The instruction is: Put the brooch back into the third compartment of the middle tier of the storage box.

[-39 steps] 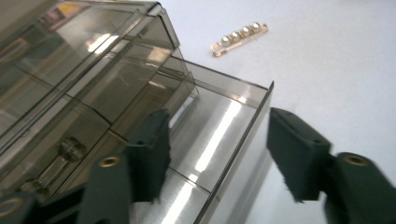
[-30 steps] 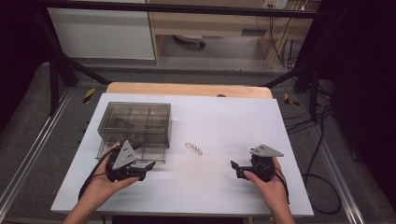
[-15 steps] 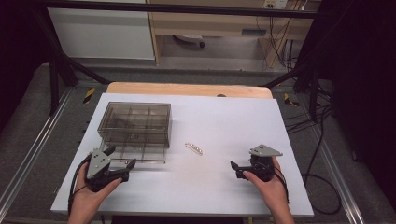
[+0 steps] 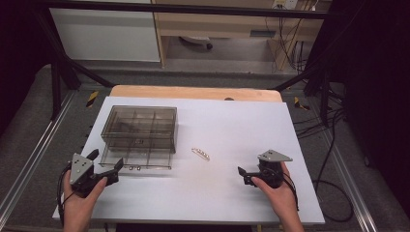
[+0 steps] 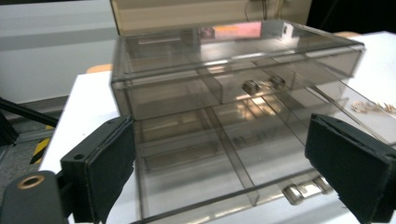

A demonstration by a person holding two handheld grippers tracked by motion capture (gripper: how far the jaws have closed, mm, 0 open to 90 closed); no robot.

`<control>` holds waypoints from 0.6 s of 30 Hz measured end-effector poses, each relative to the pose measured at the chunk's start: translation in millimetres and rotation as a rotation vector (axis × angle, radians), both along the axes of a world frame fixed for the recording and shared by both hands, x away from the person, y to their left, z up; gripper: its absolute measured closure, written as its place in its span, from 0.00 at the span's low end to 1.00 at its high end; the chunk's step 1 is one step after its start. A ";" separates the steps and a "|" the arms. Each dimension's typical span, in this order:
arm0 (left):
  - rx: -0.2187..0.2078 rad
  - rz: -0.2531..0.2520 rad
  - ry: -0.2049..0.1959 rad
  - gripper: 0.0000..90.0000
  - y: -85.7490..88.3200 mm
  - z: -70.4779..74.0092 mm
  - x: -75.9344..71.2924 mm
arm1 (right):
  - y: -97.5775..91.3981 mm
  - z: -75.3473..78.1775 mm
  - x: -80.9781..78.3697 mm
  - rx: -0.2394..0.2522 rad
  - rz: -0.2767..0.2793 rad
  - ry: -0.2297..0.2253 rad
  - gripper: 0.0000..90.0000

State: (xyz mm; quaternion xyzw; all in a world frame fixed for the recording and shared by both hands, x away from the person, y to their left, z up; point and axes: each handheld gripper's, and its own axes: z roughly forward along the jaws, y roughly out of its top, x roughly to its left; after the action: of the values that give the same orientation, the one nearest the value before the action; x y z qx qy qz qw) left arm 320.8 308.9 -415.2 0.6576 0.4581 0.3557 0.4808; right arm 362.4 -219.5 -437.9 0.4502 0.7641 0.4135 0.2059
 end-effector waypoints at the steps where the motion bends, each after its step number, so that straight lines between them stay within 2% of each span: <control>1: -0.008 0.001 -0.001 0.07 1.1 -0.2 0.0 | 0.0 0.2 0.1 0.003 0.001 0.002 0.07; 12: -0.038 0.004 0.002 0.06 6.7 -1.2 0.2 | 4.2 10.2 0.8 0.028 0.025 0.058 0.06; 15: -0.030 0.004 0.011 0.06 7.0 -2.0 3.3 | 7.0 17.3 6.0 0.034 0.032 0.063 0.06; 18: -0.045 0.009 0.005 0.06 8.2 -0.2 3.1 | 11.4 26.9 13.2 0.018 0.042 0.061 0.06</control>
State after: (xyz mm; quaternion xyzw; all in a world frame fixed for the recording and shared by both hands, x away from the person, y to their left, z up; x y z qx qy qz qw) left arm 323.9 317.1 -415.4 0.6454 0.4701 0.3457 0.4928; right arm 375.6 -208.1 -411.0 0.4484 0.7755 0.4108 0.1698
